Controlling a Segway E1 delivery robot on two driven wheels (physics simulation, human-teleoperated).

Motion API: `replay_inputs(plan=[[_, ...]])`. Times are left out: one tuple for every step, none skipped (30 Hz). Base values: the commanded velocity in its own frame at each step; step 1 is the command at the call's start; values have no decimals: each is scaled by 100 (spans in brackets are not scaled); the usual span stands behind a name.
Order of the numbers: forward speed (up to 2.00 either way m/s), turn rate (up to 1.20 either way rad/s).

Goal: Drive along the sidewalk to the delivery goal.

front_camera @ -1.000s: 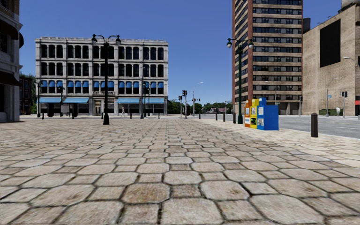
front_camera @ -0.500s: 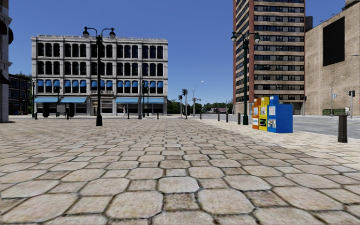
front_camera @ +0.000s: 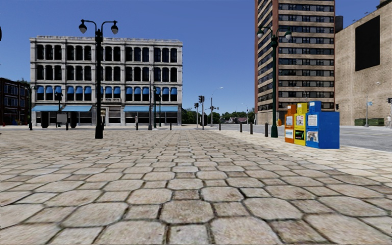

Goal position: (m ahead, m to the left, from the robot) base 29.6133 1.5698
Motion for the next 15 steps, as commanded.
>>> replay_inputs(plan=[[200,0],[200,0],[200,0],[200,0],[200,0],[200,0],[200,0],[200,0],[200,0],[200,0],[200,0],[200,0],[200,0],[200,0],[200,0]])
